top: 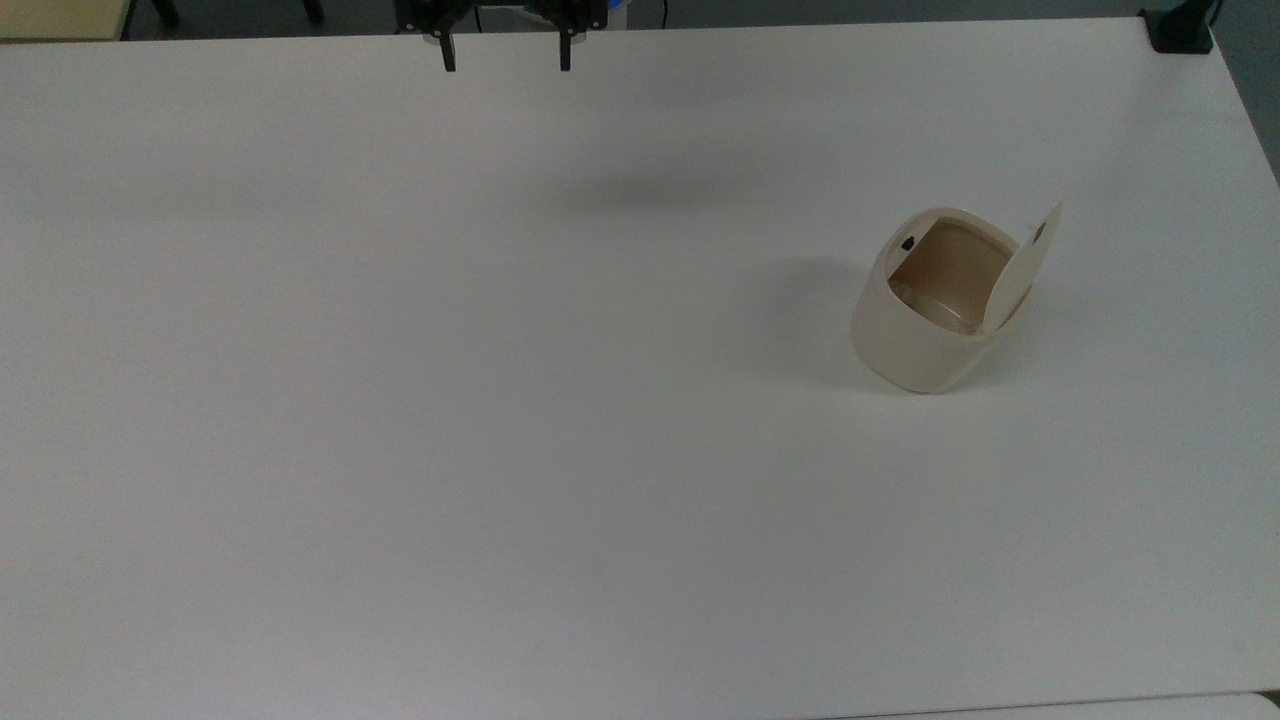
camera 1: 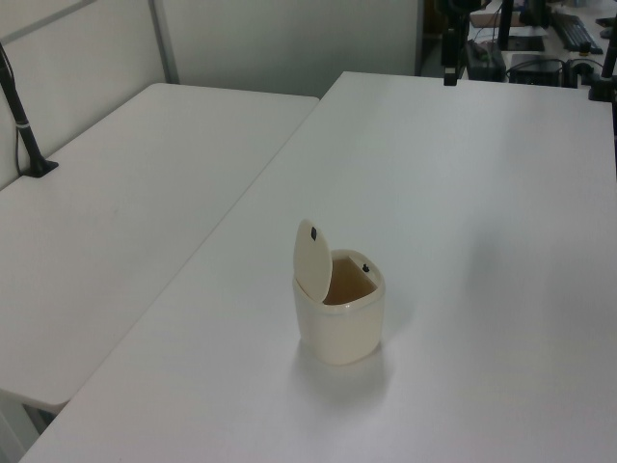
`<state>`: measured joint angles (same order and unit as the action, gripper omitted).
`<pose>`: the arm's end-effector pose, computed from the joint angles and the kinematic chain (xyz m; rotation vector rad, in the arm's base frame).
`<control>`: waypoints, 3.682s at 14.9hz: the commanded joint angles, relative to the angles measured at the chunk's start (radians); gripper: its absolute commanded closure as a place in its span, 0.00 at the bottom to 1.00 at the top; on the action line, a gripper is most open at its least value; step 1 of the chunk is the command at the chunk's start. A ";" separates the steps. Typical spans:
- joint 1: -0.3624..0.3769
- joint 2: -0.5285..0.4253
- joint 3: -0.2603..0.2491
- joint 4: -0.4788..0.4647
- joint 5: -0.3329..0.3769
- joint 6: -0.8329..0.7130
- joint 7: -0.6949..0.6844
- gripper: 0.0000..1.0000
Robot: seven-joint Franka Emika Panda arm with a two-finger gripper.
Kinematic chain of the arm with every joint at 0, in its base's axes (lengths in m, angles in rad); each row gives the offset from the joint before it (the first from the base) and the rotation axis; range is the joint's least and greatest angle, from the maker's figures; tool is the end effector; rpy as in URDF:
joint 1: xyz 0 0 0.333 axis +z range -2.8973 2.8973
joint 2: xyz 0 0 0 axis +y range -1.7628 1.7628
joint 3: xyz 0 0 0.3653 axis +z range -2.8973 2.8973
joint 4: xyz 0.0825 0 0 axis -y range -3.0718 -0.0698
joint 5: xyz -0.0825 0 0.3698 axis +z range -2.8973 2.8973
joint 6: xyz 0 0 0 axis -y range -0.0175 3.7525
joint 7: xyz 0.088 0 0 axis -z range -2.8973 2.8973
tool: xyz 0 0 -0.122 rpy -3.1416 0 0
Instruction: Close the trash bin
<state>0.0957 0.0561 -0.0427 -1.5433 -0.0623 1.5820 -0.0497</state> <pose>0.5603 0.0230 0.6418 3.0726 0.1599 -0.0265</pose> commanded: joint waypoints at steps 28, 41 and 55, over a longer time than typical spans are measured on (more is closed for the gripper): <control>0.323 0.189 0.036 0.127 0.055 0.542 -0.005 1.00; 0.328 0.332 0.210 0.127 0.047 0.866 -0.131 1.00; 0.345 0.337 0.211 0.121 0.042 0.724 -0.285 1.00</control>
<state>0.4327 0.3928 0.1699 -1.4305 -0.0161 2.3327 -0.3052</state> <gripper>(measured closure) 0.991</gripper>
